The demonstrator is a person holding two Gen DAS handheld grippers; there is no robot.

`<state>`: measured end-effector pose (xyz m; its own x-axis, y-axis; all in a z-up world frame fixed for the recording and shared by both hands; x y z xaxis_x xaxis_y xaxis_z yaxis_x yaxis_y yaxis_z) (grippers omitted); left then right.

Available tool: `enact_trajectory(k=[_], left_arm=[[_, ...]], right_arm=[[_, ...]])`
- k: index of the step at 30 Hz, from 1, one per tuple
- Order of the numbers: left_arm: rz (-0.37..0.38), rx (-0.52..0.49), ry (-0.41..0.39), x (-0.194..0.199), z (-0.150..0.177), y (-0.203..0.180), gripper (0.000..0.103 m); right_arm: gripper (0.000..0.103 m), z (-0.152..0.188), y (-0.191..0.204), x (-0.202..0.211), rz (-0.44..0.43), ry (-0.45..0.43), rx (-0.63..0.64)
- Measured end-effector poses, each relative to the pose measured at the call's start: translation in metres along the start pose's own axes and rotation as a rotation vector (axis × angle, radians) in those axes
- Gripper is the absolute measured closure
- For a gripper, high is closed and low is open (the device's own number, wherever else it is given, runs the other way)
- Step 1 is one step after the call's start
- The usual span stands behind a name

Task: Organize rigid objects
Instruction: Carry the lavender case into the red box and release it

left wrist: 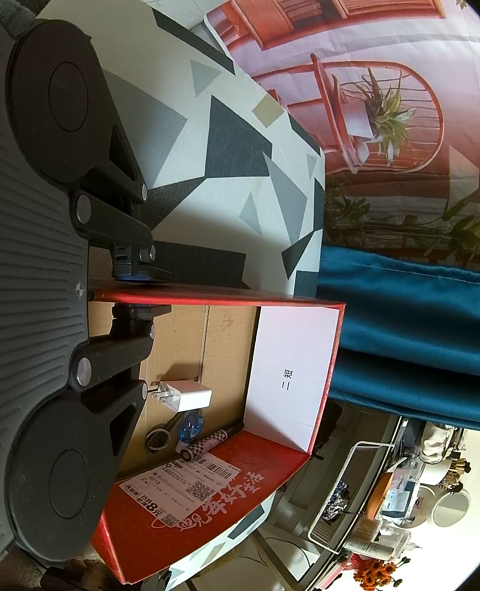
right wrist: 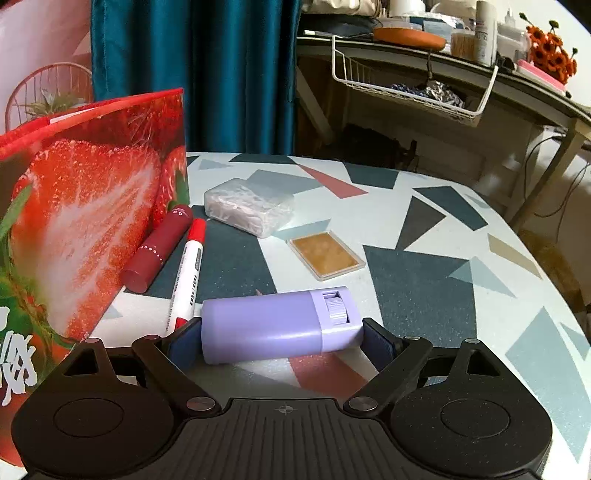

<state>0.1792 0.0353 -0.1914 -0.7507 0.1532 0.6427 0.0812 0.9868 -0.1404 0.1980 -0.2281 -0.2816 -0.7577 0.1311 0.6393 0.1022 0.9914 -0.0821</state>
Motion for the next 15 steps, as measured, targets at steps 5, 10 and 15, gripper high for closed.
enact_trajectory(k=[5, 10, 15], left_arm=[[0.001, 0.001, -0.001, 0.0004, 0.0002, -0.0002, 0.092], [0.001, 0.001, -0.001, 0.0003, 0.0002, -0.0003, 0.092], [0.001, 0.0, 0.0, 0.0003, 0.0002, -0.0002, 0.092]], right_arm=[[0.017, 0.0011, 0.0005, 0.0014, -0.023, -0.007, 0.005], [0.017, 0.001, 0.0009, 0.0015, -0.021, -0.009, 0.006], [0.017, 0.0001, -0.0024, 0.0016, -0.038, -0.006, -0.013]])
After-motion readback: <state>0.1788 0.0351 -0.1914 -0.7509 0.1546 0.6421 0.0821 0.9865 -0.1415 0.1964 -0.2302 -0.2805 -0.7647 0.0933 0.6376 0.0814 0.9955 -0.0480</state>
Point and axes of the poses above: each gripper's, at about its wrist camera, not at the fingertips, and x roughly against the way its jaws point, y to its left, z to its underside, the point moved 1 cm from there along -x, roughly the way its jaws point, and after that the axes turned 4 degrees about x, right-handed, at the moved point
